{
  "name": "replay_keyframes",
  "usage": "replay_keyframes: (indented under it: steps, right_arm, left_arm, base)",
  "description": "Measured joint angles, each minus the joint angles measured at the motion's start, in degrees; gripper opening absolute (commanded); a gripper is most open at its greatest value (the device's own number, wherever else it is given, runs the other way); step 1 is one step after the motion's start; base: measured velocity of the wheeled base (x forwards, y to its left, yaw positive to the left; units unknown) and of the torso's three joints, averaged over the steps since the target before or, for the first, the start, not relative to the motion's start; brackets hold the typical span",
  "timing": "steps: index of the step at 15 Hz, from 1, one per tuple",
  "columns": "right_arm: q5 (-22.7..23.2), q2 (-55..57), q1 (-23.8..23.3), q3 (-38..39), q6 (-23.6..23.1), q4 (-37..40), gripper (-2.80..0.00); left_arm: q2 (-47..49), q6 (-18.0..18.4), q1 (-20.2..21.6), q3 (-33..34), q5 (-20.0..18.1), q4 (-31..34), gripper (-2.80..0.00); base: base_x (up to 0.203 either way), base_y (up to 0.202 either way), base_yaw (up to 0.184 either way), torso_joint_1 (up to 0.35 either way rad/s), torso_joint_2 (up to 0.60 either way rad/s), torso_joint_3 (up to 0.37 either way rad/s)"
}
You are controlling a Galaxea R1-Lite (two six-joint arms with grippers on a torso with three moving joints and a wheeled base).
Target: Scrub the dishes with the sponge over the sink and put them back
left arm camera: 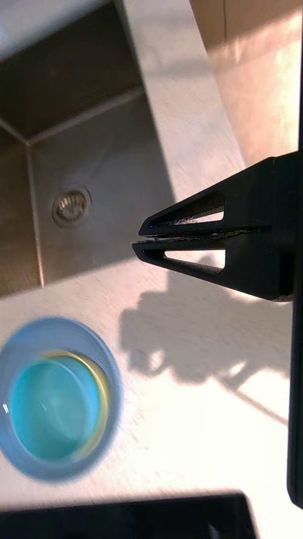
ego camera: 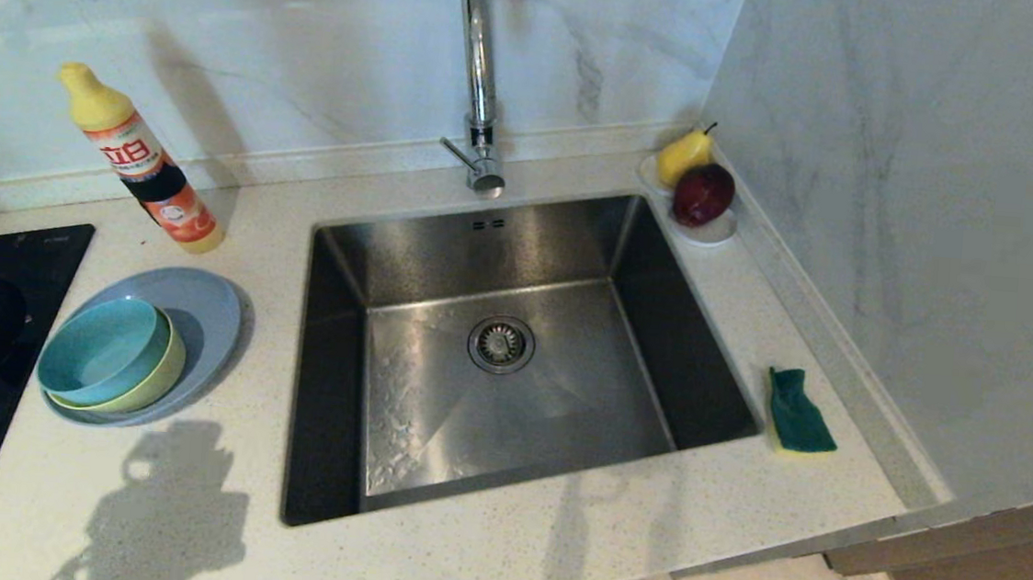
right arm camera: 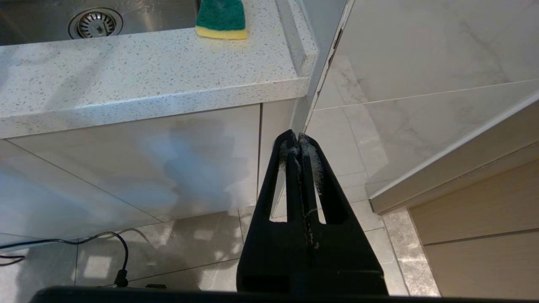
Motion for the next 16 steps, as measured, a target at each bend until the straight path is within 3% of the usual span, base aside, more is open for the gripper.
replay_keyframes:
  steps: [2, 5, 6, 9, 13, 16]
  right_arm:
    - [0.0, 0.0, 0.0, 0.0, 0.0, 0.0, -2.80]
    - [0.0, 0.0, 0.0, 0.0, 0.0, 0.0, -2.80]
    - [0.0, 0.0, 0.0, 0.0, 0.0, 0.0, -2.80]
    - [0.0, 0.0, 0.0, 0.0, 0.0, 0.0, -2.80]
    - [0.0, 0.0, 0.0, 0.0, 0.0, 0.0, -2.80]
    - [0.0, 0.0, 0.0, 0.0, 0.0, 0.0, -2.80]
  left_arm:
    - [-5.4, 3.9, 0.0, 5.3, 2.4, 0.0, -2.80]
    - [-9.9, 12.9, 0.1, 12.0, 8.1, -3.0, -2.80]
    - [-10.7, 13.5, -0.2, 13.4, 10.1, -4.2, -2.80]
    - [-13.4, 13.4, -6.1, 15.8, 14.4, -4.4, -2.80]
    - [-23.2, 11.6, -6.3, 22.8, 14.7, -5.0, -2.80]
    - [-26.7, 6.3, -5.7, 26.2, 13.7, -7.0, -2.80]
  base:
    - [0.000, 0.000, 0.000, 0.000, 0.00, 0.000]
    - [0.000, 0.000, 0.000, 0.000, 0.00, 0.000]
    - [0.000, 0.000, 0.000, 0.000, 0.00, 0.000]
    - [0.000, 0.000, 0.000, 0.000, 0.00, 0.000]
    - [0.000, 0.000, 0.000, 0.000, 0.00, 0.000]
    - [0.000, 0.000, 0.000, 0.000, 0.00, 0.000]
